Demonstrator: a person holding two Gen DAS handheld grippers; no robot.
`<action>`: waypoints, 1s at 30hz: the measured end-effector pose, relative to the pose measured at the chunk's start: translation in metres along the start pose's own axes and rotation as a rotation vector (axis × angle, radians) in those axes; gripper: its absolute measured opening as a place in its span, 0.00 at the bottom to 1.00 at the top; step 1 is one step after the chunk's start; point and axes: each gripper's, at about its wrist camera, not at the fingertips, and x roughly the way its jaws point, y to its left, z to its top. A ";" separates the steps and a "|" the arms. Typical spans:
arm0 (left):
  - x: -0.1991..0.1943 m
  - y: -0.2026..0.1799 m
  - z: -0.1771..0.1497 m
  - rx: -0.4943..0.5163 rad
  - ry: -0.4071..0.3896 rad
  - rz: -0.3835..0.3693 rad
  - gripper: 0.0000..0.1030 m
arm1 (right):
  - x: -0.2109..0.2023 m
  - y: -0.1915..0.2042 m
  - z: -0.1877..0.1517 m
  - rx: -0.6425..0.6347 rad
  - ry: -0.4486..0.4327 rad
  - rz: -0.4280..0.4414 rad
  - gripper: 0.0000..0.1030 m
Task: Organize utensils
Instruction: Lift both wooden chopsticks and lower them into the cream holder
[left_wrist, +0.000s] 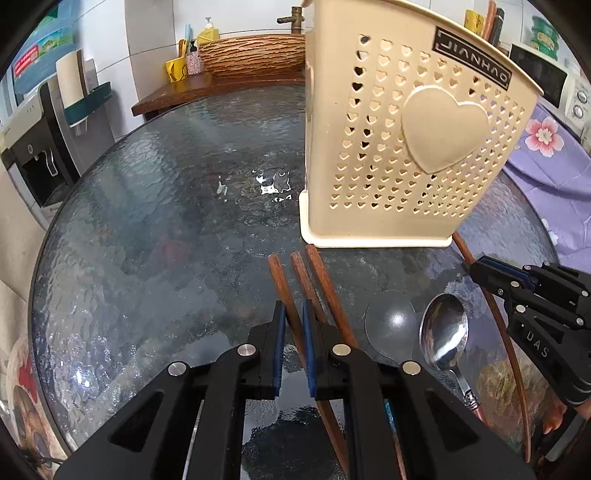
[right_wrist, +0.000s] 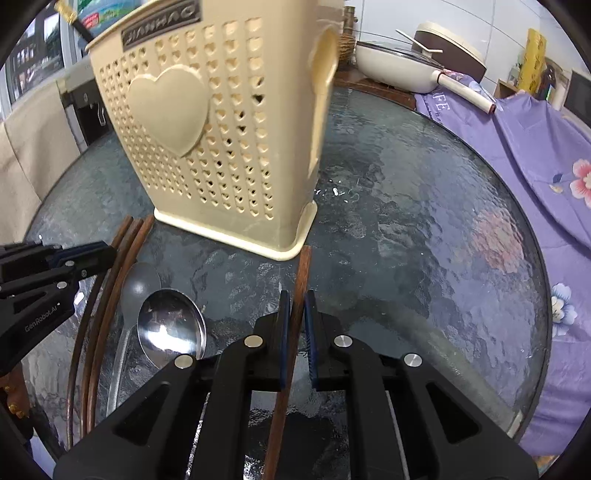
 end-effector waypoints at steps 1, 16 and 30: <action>0.000 0.002 0.000 -0.006 -0.002 -0.005 0.08 | -0.002 -0.003 0.000 0.013 -0.014 0.021 0.08; -0.031 0.009 0.005 -0.054 -0.100 -0.060 0.06 | -0.027 -0.039 0.003 0.156 -0.096 0.157 0.07; -0.100 0.006 0.018 -0.054 -0.255 -0.174 0.06 | -0.103 -0.056 0.020 0.194 -0.317 0.305 0.07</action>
